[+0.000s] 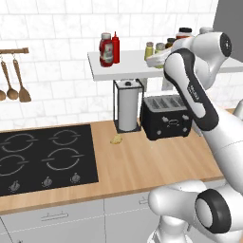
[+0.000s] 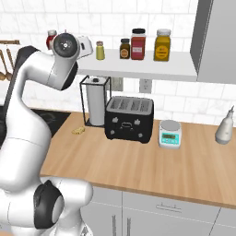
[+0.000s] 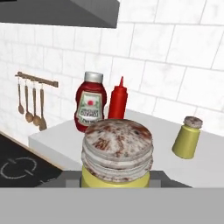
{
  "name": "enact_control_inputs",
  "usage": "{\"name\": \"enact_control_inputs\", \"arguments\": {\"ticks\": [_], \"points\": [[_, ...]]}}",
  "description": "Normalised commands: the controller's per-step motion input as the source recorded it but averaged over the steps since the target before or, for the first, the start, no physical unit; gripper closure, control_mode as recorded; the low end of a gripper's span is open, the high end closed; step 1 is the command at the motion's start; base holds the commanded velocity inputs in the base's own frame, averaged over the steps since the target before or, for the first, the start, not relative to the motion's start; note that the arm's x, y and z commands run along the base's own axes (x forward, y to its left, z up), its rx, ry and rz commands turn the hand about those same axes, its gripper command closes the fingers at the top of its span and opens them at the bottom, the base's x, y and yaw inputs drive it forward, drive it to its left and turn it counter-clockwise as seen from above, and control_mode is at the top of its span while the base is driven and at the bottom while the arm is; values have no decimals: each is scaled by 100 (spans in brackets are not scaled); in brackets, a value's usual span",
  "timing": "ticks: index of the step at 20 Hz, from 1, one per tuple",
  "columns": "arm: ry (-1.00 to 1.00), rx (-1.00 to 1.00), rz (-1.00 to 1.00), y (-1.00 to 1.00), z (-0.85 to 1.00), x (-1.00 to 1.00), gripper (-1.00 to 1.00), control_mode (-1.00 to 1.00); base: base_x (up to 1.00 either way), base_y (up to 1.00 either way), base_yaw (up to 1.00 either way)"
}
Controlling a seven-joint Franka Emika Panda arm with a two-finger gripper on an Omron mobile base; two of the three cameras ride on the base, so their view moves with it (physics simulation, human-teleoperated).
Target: Put the shaker and condiment bottle from the counter next to their counterparts in the cabinet.
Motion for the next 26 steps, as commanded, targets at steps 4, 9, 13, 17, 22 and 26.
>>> {"name": "enact_control_inputs", "arguments": {"ticks": [4,9,13,17,22,26], "points": [[-7,0,0,0,-35,39,100,-100,0,0,0],[1,1,0,0,-5,46,100,-100,0,0,0],[11,5,0,-2,17,50,100,-100,0,0,0],[13,4,0,-2,2,49,100,-100,0,0,0],[5,1,0,-6,0,40,100,-100,0,0,0],[0,0,0,-14,0,32,100,-100,0,0,0]]}}
